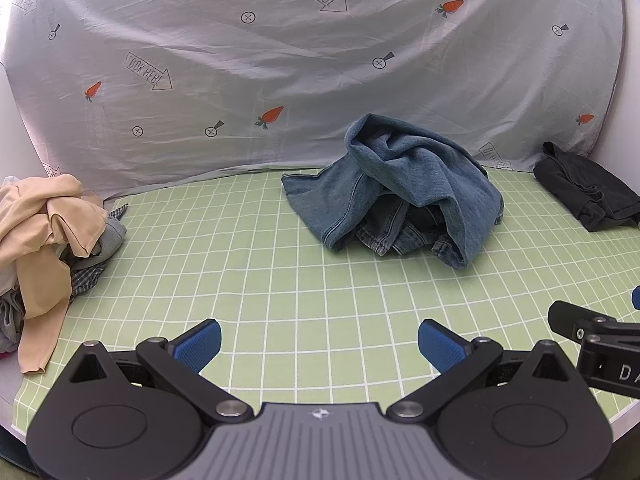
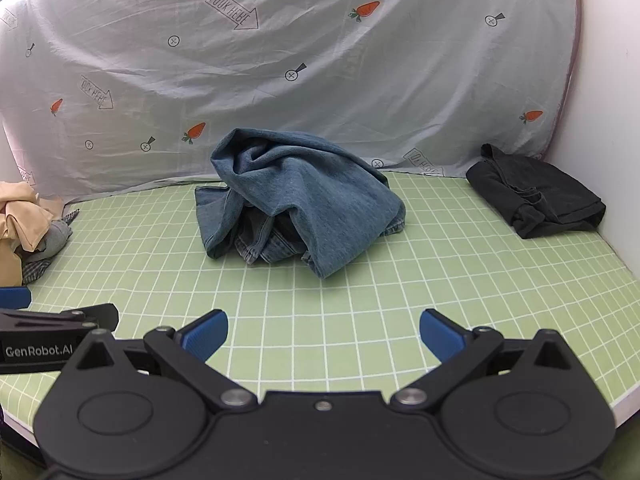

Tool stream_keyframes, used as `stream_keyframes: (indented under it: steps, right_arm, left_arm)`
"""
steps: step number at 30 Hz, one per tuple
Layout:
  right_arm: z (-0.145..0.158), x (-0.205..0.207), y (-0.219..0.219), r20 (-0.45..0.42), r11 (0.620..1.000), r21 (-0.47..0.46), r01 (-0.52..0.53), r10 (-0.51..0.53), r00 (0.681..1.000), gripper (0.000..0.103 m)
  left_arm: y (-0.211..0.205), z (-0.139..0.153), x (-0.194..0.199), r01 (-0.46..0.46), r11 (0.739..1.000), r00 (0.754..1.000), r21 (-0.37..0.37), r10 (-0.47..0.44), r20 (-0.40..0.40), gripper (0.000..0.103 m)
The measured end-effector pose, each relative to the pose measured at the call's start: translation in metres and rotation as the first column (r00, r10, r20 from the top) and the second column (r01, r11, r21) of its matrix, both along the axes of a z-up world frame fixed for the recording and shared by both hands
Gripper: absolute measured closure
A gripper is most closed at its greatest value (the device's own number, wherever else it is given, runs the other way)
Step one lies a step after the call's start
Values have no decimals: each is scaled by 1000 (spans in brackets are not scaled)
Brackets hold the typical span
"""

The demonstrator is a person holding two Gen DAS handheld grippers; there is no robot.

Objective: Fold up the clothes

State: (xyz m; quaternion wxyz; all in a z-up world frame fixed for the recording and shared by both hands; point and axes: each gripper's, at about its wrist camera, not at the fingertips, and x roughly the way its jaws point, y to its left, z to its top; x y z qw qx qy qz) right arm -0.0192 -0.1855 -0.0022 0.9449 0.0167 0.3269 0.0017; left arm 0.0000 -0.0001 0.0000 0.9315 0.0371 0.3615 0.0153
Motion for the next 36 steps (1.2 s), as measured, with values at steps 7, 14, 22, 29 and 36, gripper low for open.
stream_keyframes:
  steps: [7, 14, 22, 29, 36]
  right_arm:
    - [0, 0, 1, 3, 1000, -2, 1, -1, 1000, 0]
    - [-2, -1, -2, 0, 1000, -6, -2, 2, 1000, 0]
    - [0, -3, -5, 7, 1000, -10, 4, -4, 1000, 0]
    - [1, -3, -5, 5, 1000, -9, 7, -7, 1000, 0]
    - [1, -4, -7, 6, 1000, -9, 10, -10, 1000, 0]
  left_arm:
    - [0, 2, -1, -6, 1000, 1000, -1, 6, 3, 0]
    - [-3, -2, 0, -6, 1000, 1000, 5, 6, -2, 0]
    - [-3, 0, -1, 1, 1000, 1000, 8, -1, -4, 0]
    - [-4, 1, 0, 3, 1000, 1000, 8, -3, -7, 0]
    - [-5, 2, -2, 5, 1000, 1000, 10, -5, -6, 0]
